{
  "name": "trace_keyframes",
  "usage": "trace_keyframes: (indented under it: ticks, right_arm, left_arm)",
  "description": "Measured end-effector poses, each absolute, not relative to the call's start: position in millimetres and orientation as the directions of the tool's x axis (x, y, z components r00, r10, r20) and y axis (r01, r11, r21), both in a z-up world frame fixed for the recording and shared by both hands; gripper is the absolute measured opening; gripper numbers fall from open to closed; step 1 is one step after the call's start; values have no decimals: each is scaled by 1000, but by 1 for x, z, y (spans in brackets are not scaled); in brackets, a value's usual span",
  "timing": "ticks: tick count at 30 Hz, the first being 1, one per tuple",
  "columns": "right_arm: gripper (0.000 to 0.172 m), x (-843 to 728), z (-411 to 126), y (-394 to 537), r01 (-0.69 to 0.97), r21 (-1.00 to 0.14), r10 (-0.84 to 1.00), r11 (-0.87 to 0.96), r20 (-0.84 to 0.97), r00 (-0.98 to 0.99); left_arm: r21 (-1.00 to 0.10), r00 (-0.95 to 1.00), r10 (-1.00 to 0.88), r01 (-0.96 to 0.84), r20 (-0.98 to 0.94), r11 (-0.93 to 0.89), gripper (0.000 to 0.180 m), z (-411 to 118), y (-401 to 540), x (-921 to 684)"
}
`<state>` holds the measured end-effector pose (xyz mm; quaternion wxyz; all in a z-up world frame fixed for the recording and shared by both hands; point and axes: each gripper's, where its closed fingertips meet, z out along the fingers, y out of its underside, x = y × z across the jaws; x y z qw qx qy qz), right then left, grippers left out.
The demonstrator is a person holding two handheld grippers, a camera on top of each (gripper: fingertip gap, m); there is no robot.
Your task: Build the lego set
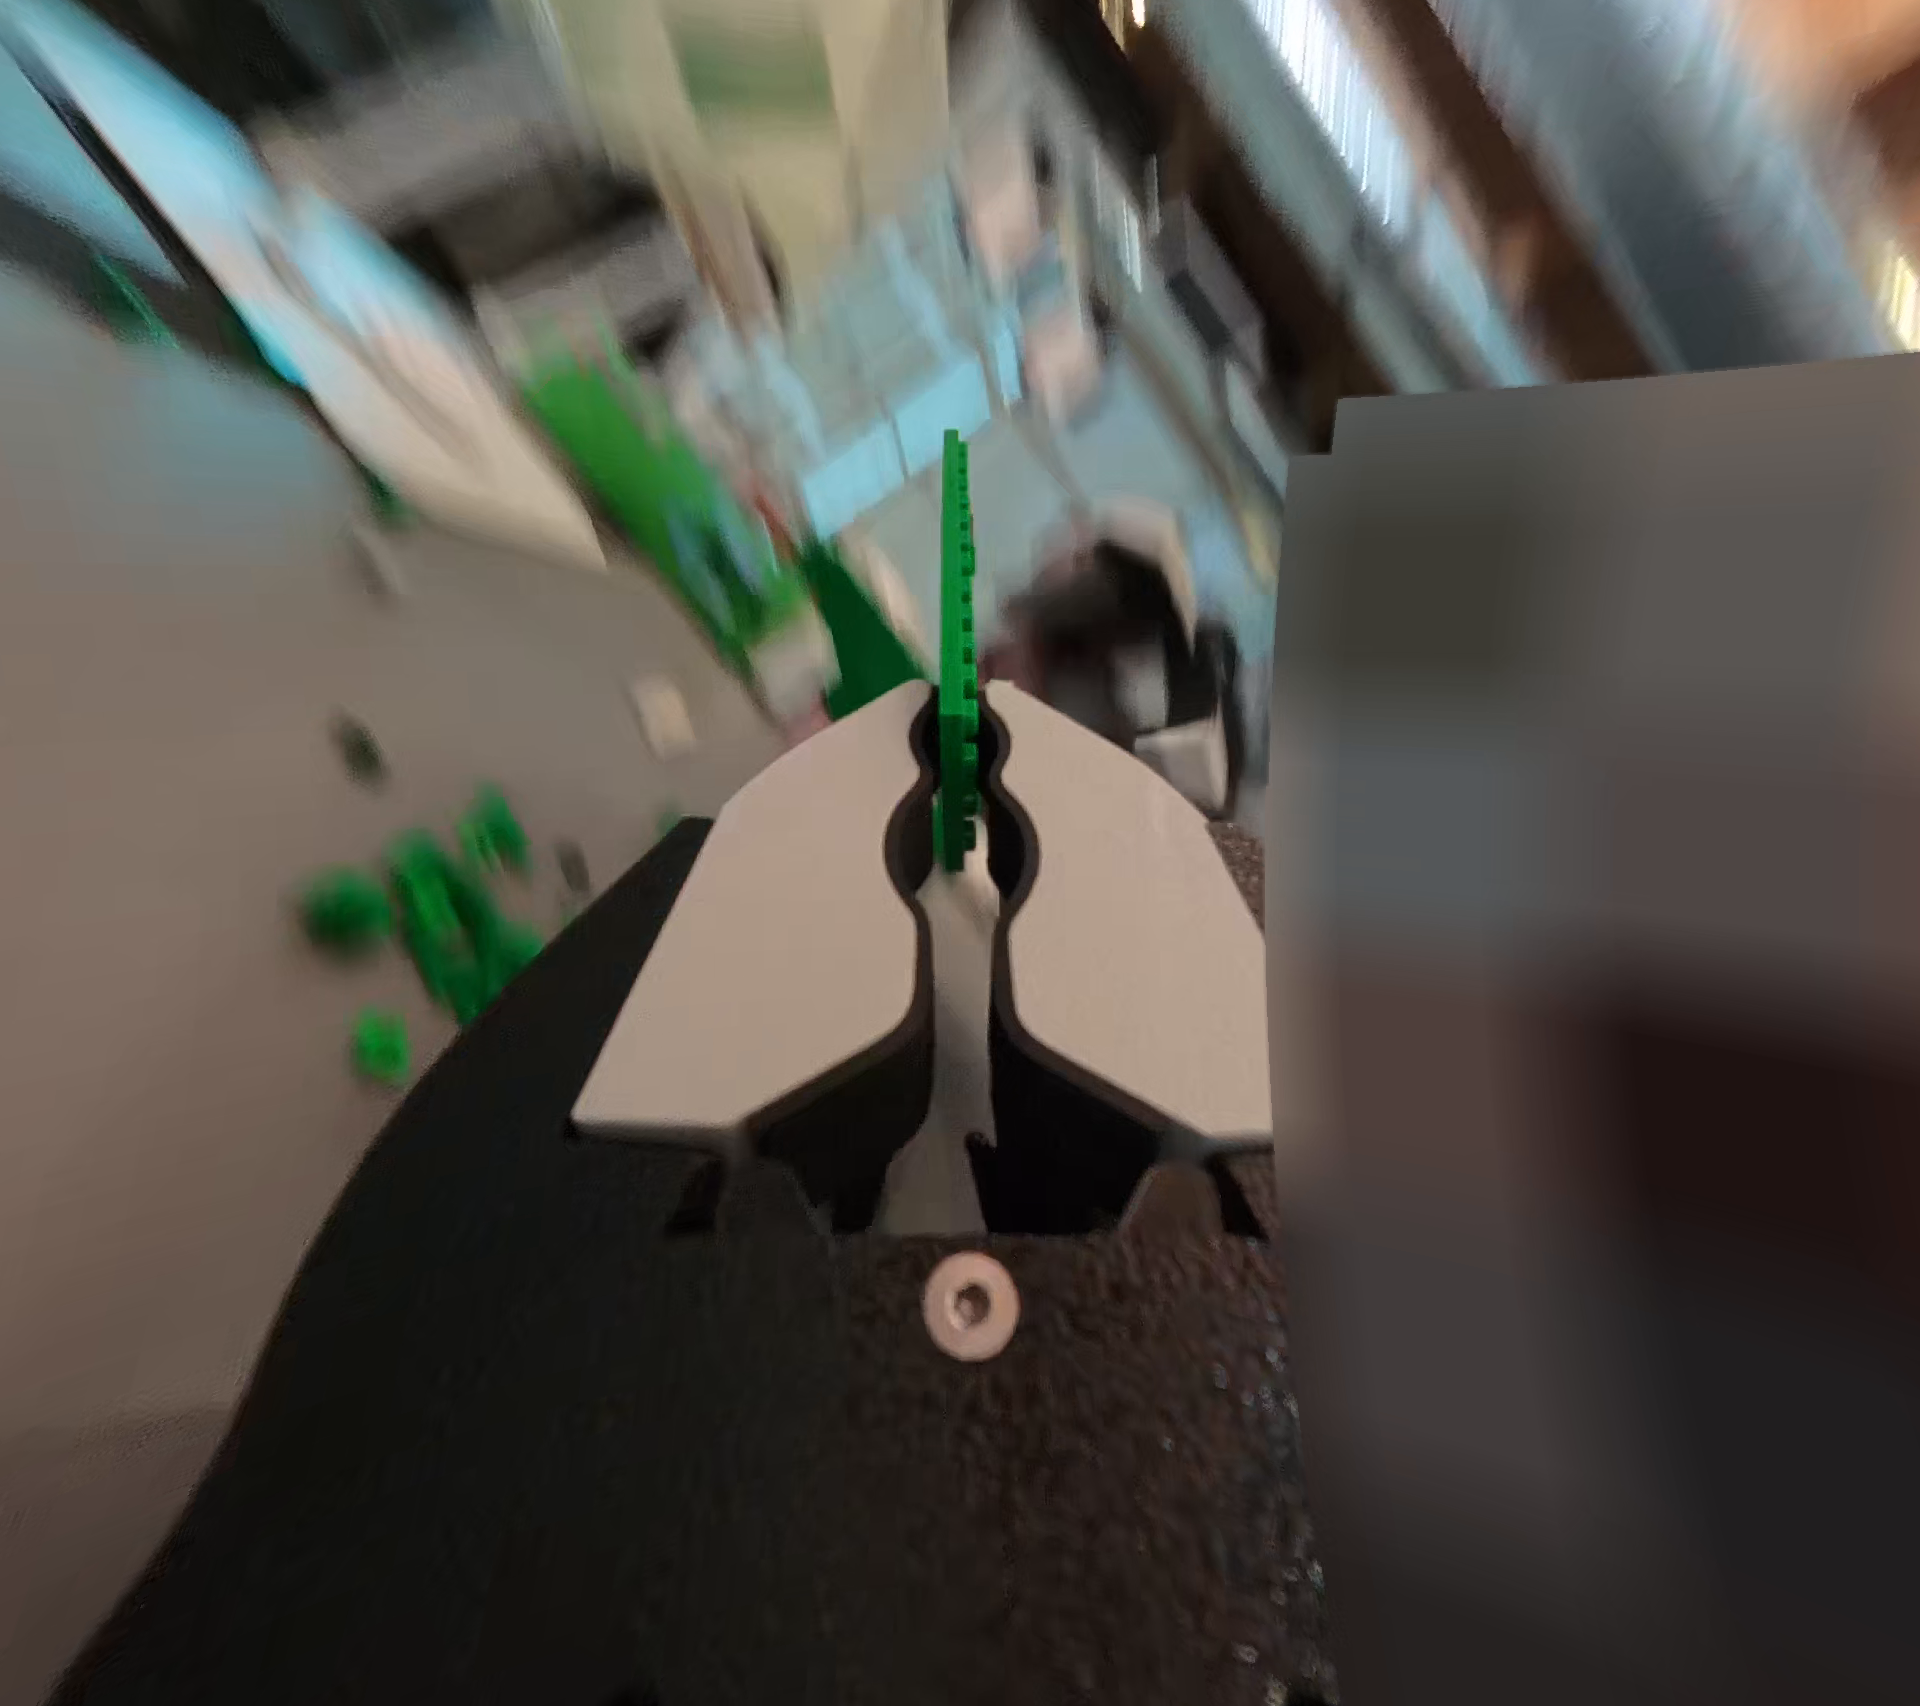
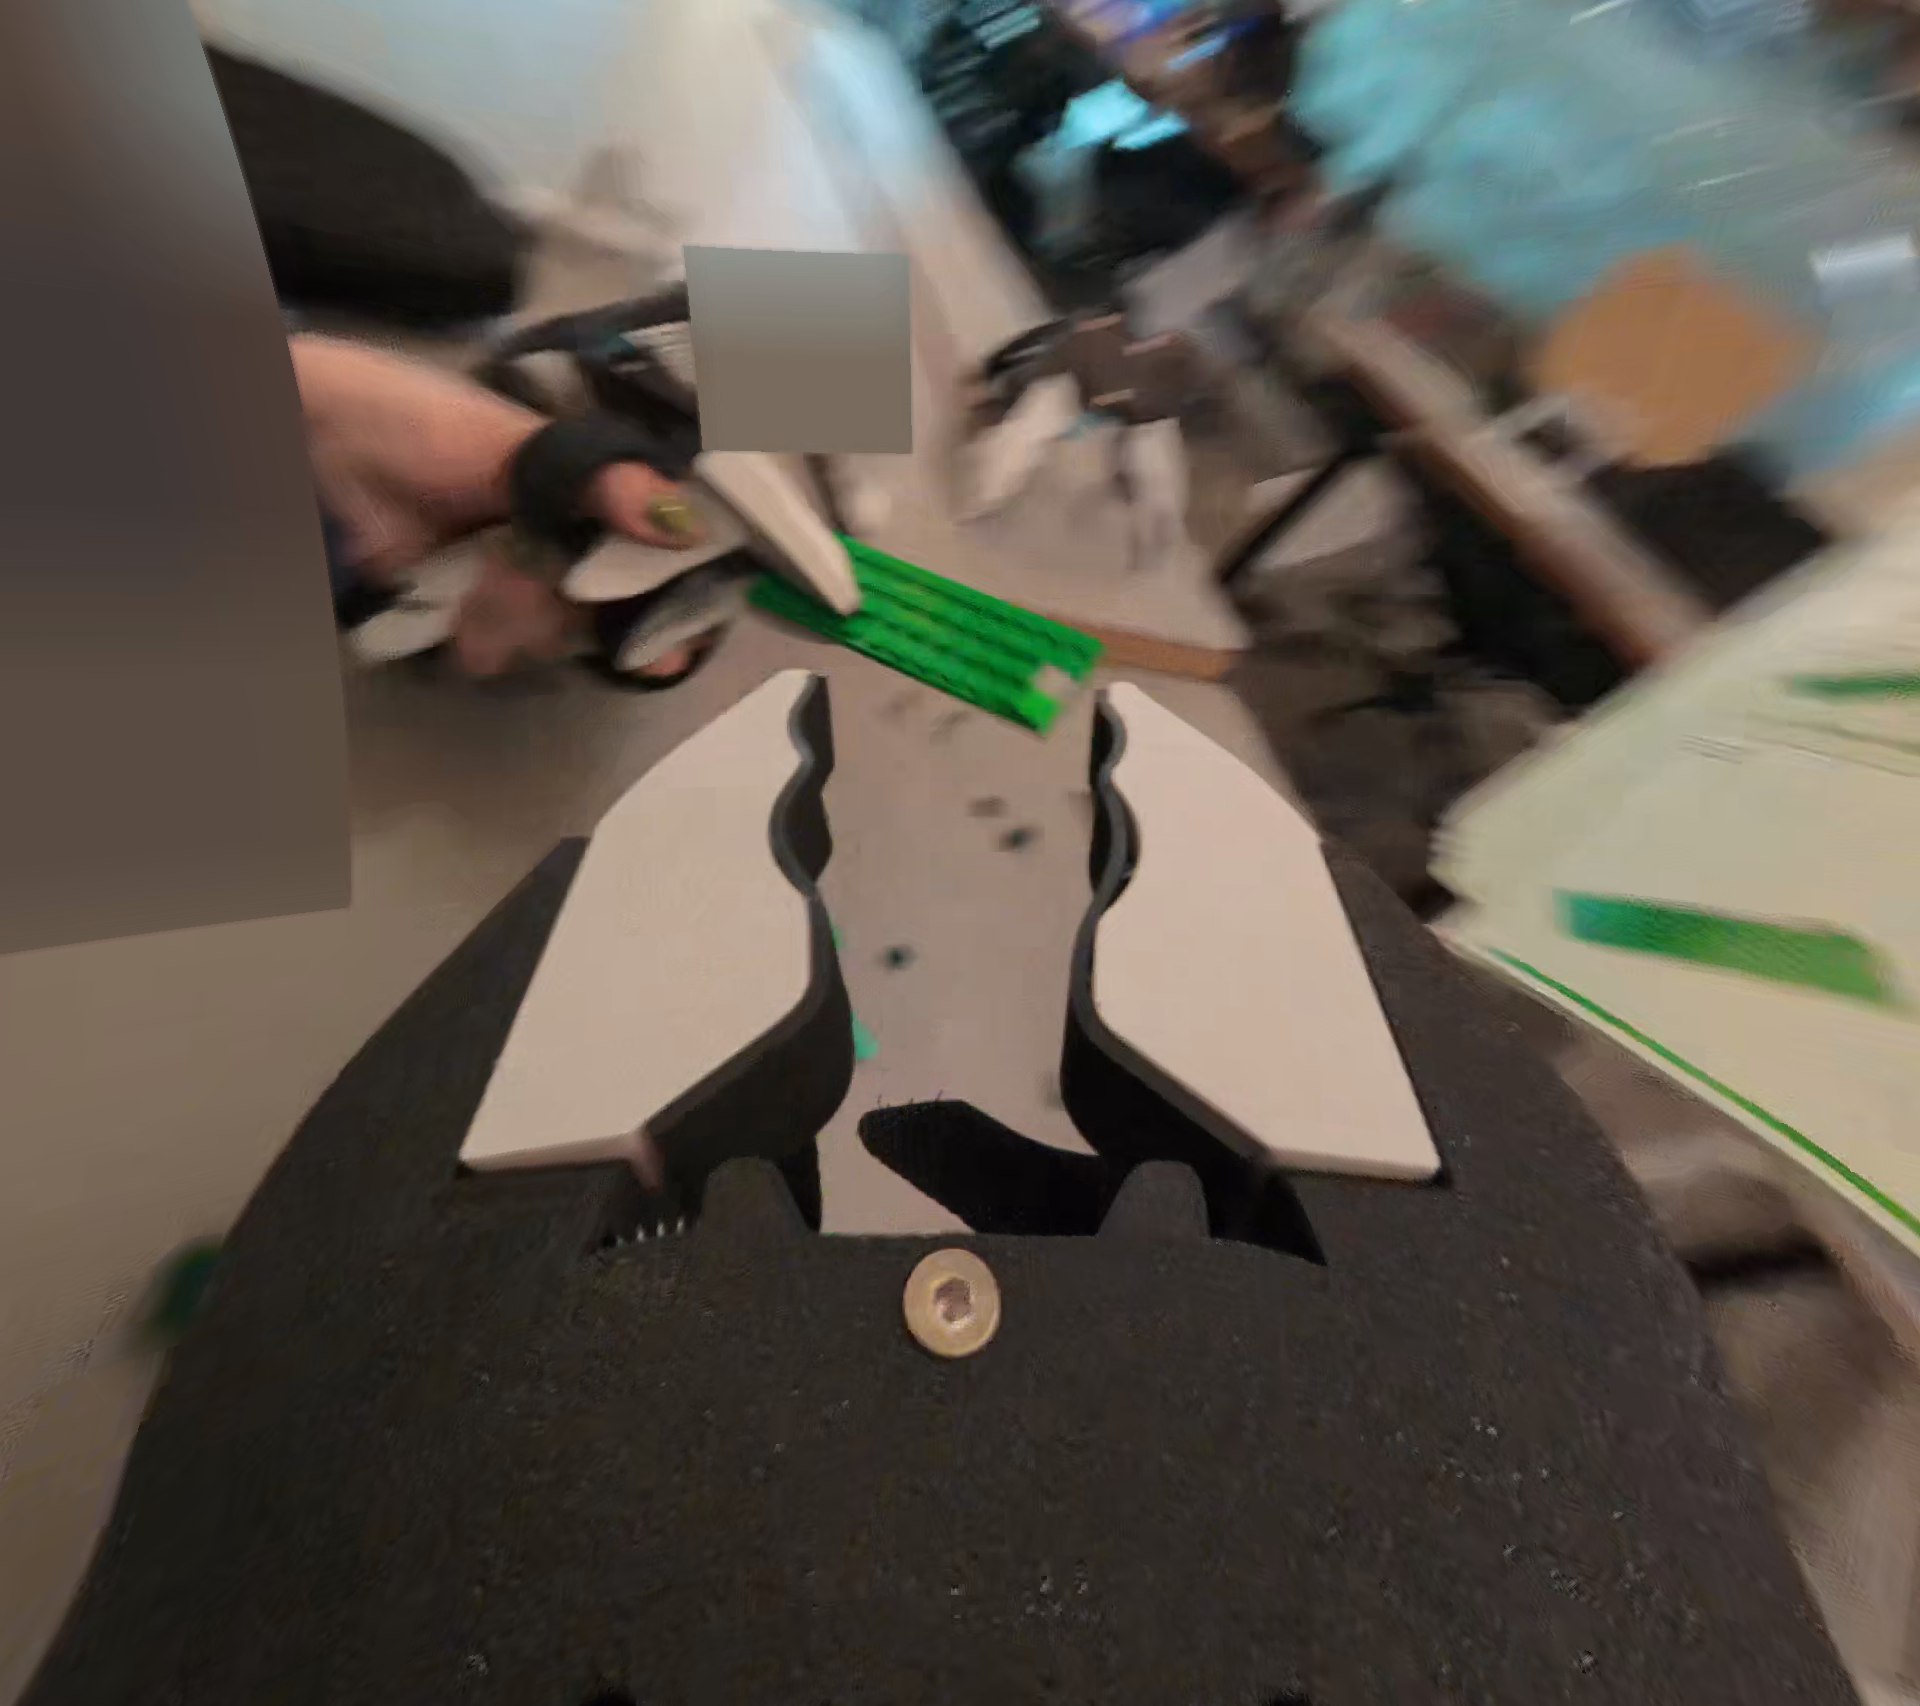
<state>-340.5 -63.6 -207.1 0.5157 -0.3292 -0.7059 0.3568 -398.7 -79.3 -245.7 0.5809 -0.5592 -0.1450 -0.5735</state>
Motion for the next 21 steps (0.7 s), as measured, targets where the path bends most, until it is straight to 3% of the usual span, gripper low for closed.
trace_keyframes:
  ticks: [3, 9, 12, 21]
  right_arm:
    - [21, -331, -174, -33, -40, -824, 818, 565, 553, 159]
    - [17, -325, -90, -50, -297, -794, 840, 531, 444, 313]
    - [11, -310, -49, -62, -426, -730, 845, 535, 444, 300]
    - [12, -275, -16, -73, -414, -573, 705, 708, 606, 367]
  left_arm:
    - [-435, 357, -522, 900, 775, -30, 4, -209, -67, -418]
    - [-522, 613, -560, 783, 557, 339, 4, -102, -82, -377]
    - [-578, 652, -591, 738, 475, 349, 4, -76, -91, -346]
    - [-680, 667, -667, 659, 333, 321, 4, -50, -99, -295]
